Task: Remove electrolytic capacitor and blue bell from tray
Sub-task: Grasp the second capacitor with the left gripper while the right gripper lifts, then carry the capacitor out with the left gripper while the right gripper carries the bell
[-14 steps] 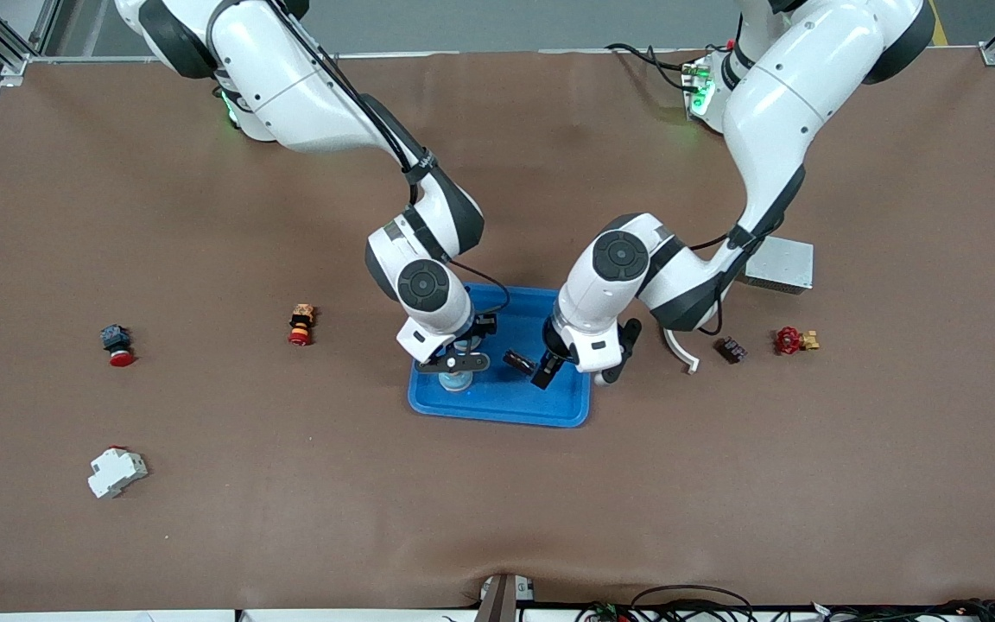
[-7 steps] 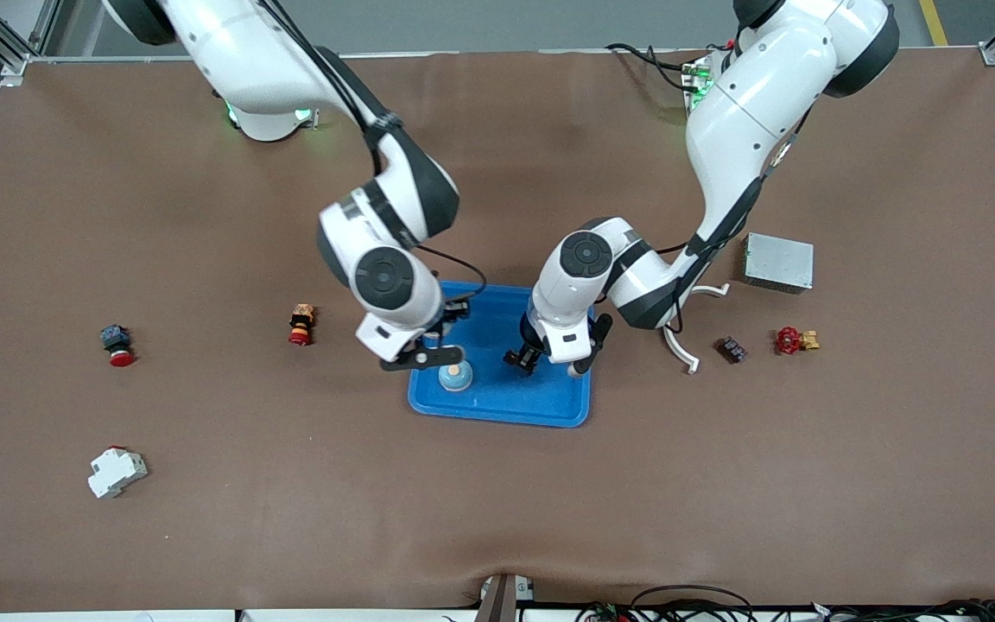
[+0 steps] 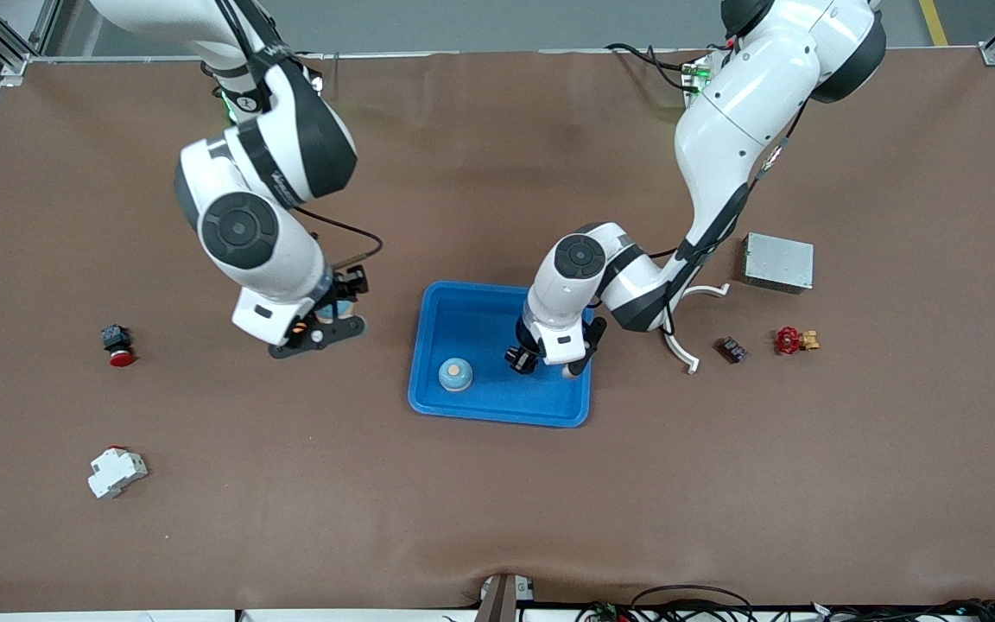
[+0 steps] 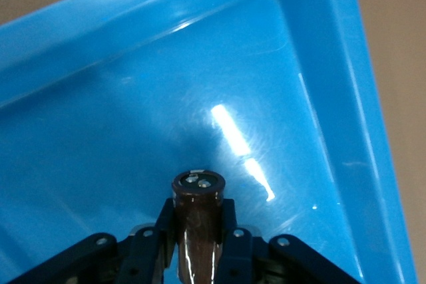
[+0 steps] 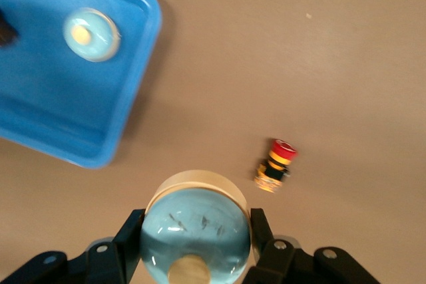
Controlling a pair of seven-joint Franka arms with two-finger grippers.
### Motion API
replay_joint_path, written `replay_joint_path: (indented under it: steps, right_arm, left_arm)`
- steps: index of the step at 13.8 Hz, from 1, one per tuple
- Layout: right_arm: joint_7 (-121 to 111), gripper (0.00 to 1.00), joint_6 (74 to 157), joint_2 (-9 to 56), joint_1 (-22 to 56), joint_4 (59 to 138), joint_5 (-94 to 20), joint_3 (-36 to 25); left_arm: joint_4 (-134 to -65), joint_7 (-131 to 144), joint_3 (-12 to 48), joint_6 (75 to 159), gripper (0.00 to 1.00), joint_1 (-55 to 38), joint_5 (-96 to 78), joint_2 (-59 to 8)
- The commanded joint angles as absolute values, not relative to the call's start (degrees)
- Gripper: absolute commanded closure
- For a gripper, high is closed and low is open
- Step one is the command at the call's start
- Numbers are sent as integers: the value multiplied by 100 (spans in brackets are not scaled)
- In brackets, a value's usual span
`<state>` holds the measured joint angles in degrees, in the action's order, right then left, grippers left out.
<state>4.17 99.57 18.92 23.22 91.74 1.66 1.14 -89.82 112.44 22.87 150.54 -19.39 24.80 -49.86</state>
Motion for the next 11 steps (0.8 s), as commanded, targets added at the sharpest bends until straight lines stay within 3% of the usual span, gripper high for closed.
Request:
replay_joint_path:
  steps: [1, 4, 8, 11]
  right_arm:
    - [-183, 89, 10142, 1223, 1961, 9983, 447, 202]
    - [-543, 89, 10299, 1011, 1662, 10300, 580, 202]
    - [-1448, 89, 11563, 844, 1013, 11292, 580, 211]
    - [-2090, 89, 12181, 949, 573, 11584, 580, 211]
  left_arm:
    - [-8930, 11355, 2232, 14865, 100, -1899, 2487, -4817]
    - [-8948, 11285, 2294, 14056, 100, -1644, 2487, -4352]
    - [-9096, 10997, 2329, 12898, 100, -1188, 2417, -3676]
    - [-9929, 9550, 2557, 12499, 100, -337, 2408, -3061]
